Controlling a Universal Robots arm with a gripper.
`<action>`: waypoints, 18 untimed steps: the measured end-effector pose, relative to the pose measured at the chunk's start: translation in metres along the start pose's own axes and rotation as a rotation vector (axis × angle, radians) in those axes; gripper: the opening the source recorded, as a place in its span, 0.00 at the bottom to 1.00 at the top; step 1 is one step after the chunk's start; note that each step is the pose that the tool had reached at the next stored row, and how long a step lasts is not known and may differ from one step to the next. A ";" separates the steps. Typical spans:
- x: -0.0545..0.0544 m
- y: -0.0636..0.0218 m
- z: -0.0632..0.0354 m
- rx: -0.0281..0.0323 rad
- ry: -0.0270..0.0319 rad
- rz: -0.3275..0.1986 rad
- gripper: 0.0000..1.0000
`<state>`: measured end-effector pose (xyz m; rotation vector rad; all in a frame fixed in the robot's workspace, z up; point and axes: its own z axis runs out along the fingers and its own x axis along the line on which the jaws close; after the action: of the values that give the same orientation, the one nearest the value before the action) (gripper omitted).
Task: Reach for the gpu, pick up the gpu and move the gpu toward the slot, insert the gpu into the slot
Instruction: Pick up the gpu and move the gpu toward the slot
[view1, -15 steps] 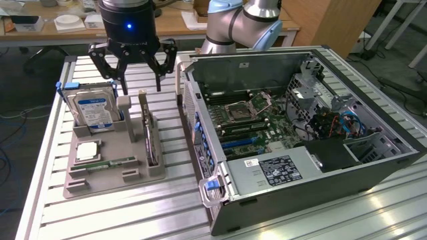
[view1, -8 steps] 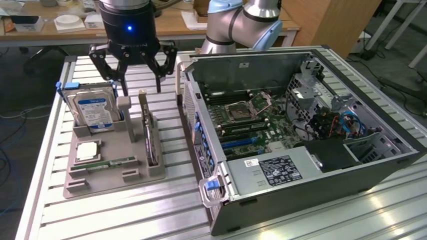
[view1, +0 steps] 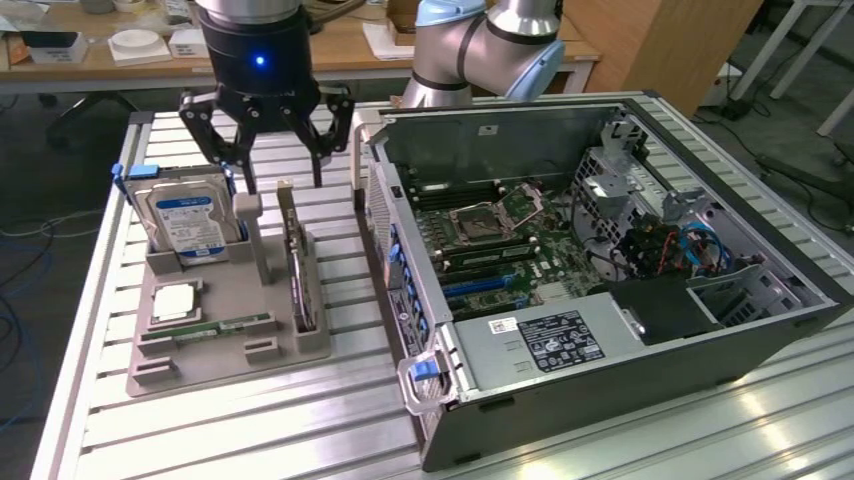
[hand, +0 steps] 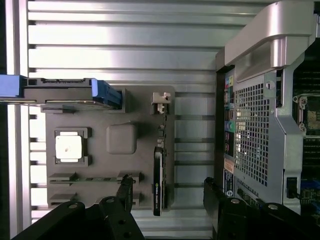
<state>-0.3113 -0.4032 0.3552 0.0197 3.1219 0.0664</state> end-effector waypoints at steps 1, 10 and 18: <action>0.000 0.0000 0.0004 0.0000 0.0000 0.000 0.68; 0.000 -0.0002 0.0040 0.0000 0.0000 0.000 0.68; 0.000 -0.0003 0.0072 0.0000 0.0000 0.000 0.68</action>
<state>-0.3113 -0.4032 0.3481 0.0198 3.1219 0.0663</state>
